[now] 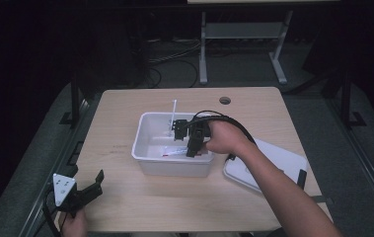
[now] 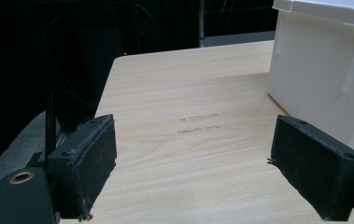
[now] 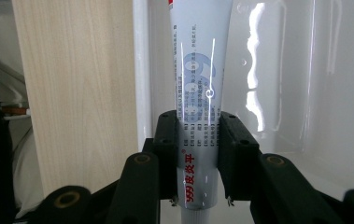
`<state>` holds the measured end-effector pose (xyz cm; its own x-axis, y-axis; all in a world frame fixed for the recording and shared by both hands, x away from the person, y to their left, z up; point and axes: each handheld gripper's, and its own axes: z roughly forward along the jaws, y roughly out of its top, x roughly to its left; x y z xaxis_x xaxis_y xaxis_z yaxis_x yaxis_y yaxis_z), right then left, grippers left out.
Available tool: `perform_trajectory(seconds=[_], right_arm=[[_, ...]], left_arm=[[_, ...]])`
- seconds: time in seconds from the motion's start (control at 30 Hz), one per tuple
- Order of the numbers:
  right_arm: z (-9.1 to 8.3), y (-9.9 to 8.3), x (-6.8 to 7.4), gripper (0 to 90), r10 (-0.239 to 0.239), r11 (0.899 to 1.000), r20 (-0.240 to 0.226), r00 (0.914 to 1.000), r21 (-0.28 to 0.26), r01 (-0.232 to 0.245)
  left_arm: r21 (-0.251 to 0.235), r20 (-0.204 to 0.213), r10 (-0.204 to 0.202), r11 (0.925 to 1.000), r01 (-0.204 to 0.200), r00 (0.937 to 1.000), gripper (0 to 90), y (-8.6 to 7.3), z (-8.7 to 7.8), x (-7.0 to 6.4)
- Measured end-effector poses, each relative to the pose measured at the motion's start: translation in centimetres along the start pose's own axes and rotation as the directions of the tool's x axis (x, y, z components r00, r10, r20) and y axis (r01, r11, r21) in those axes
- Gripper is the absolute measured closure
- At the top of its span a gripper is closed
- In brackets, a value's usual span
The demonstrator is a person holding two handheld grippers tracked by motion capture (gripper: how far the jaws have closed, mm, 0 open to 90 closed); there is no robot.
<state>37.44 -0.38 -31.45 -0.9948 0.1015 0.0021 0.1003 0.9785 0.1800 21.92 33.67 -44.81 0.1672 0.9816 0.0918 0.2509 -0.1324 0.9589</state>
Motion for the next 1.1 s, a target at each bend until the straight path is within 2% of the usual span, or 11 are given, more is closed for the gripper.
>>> perform_trajectory(seconds=[0.43,0.6,0.8,1.1], right_arm=[[1.7,-0.3,-1.0,70.4,0.02,1.0,-0.02,0.9996,0.005,-0.02],[2.4,-0.5,-1.3,70.4,0.027,0.999,-0.022,0.9994,0.022,-0.027],[2.6,-0.4,-1.5,70.4,0.032,0.999,-0.027,0.9991,0.012,-0.031],[4.0,-0.5,-1.9,70.4,0.043,0.999,-0.043,0.9982,0.016,-0.042]], left_arm=[[-0.001,0.0,-0.003,1.0,0.003,1.0,13.5,0.0,0.0,0.0],[-0.001,0.001,-0.003,1.0,0.003,1.0,13.6,0.0,0.1,0.0],[-0.003,0.0,-0.003,1.0,0.003,1.0,13.6,0.0,0.0,0.1],[-0.004,-0.001,-0.006,1.0,0.006,1.0,13.5,0.0,0.0,0.1]])
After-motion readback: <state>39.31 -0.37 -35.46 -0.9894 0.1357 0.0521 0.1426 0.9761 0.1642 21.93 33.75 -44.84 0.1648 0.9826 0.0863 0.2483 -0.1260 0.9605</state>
